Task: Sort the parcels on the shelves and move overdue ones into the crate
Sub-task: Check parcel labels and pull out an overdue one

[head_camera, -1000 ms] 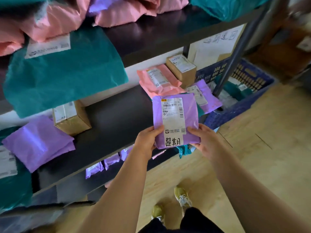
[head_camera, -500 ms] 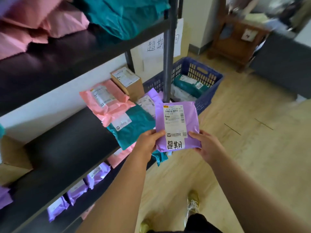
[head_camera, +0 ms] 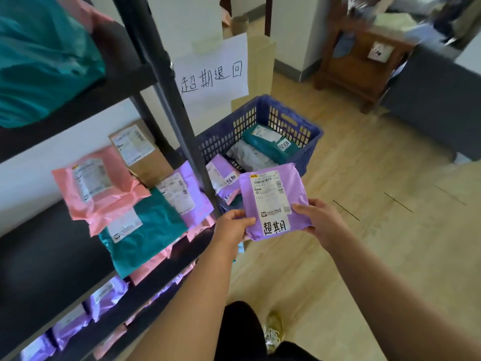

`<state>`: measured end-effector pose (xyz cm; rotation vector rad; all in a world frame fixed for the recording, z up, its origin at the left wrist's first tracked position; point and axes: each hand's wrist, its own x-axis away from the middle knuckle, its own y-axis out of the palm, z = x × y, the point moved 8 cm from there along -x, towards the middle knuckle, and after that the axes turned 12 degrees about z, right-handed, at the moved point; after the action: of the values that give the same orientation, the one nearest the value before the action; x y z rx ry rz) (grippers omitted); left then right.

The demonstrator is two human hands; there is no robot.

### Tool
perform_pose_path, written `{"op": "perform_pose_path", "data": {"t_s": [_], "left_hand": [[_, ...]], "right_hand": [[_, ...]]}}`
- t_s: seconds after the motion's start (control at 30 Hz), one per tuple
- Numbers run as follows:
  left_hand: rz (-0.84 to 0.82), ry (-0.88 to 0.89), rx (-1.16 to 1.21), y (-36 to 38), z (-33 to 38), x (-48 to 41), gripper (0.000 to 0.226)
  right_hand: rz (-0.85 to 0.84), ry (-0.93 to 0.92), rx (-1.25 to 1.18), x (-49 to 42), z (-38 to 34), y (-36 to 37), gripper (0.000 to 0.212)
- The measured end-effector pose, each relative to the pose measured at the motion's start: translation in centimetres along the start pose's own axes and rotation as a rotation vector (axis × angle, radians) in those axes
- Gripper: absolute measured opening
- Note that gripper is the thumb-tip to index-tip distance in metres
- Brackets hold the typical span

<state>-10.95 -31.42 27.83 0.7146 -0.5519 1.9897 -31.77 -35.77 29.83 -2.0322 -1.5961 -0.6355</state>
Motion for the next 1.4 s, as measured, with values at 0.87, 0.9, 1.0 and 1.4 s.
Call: {"op": "perform_pose_path", "data": {"t_s": [0.87, 0.9, 1.0, 1.4], "left_hand": [[0.277, -0.063, -0.348, 6.7, 8.2, -16.8, 0.038], [0.282, -0.068, -0.344, 6.7, 8.3, -17.2, 0.04], [0.317, -0.08, -0.326, 6.8, 8.4, -18.6, 0.039], [0.381, -0.105, -0.406, 10.3, 7.7, -27.2, 0.045]], "right_hand": [[-0.121, -0.007, 0.586, -20.9, -9.2, 10.7, 0.041], [-0.132, 0.001, 0.593, -21.5, -9.2, 11.2, 0.041], [-0.157, 0.031, 0.596, -23.9, -9.0, 12.5, 0.043], [-0.214, -0.081, 0.641, -36.7, -9.8, 18.4, 0.038]]}}
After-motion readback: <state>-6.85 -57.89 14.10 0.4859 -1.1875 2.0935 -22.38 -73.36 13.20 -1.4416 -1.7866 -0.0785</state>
